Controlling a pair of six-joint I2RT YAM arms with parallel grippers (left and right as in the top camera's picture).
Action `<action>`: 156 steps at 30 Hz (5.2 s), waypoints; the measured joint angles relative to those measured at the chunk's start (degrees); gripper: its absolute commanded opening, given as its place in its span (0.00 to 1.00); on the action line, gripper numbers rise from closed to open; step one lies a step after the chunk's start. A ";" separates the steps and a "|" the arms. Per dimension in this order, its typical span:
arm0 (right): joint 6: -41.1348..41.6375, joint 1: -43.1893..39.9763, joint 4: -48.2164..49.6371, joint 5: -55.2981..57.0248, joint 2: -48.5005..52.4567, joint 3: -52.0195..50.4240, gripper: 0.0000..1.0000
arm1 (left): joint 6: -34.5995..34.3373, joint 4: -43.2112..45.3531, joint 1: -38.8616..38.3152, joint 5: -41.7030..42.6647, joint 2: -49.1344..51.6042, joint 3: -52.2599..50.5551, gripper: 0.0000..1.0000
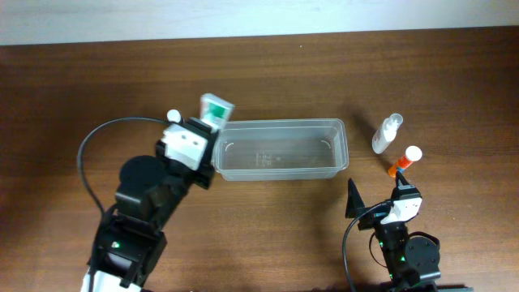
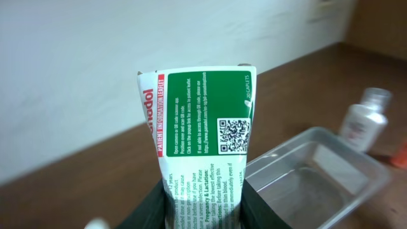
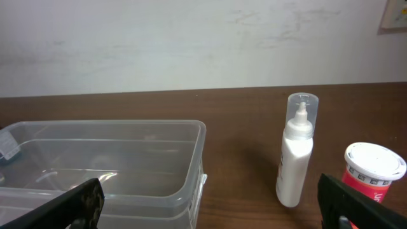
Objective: Pack container
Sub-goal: 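Lift the Panadol box and carry it over the clear container, then lower the box into the container and open the left gripper, then raise the left gripper up out of the container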
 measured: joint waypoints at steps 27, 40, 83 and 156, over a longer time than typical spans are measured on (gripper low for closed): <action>0.00 0.00 0.02 0.00 0.00 0.00 0.98 | 36.74 10.56 -11.69 -2.56 29.31 0.00 0.34; -0.02 0.00 0.02 0.02 0.00 0.00 0.98 | 42.12 7.91 -9.46 -3.80 33.07 0.00 0.34; 0.00 0.00 0.02 0.02 0.00 0.00 0.98 | -3.74 -8.46 -7.98 -4.31 29.90 15.30 0.00; 0.00 0.00 0.00 0.02 0.00 0.00 0.98 | -30.21 -61.20 -13.35 -8.39 76.02 58.18 0.01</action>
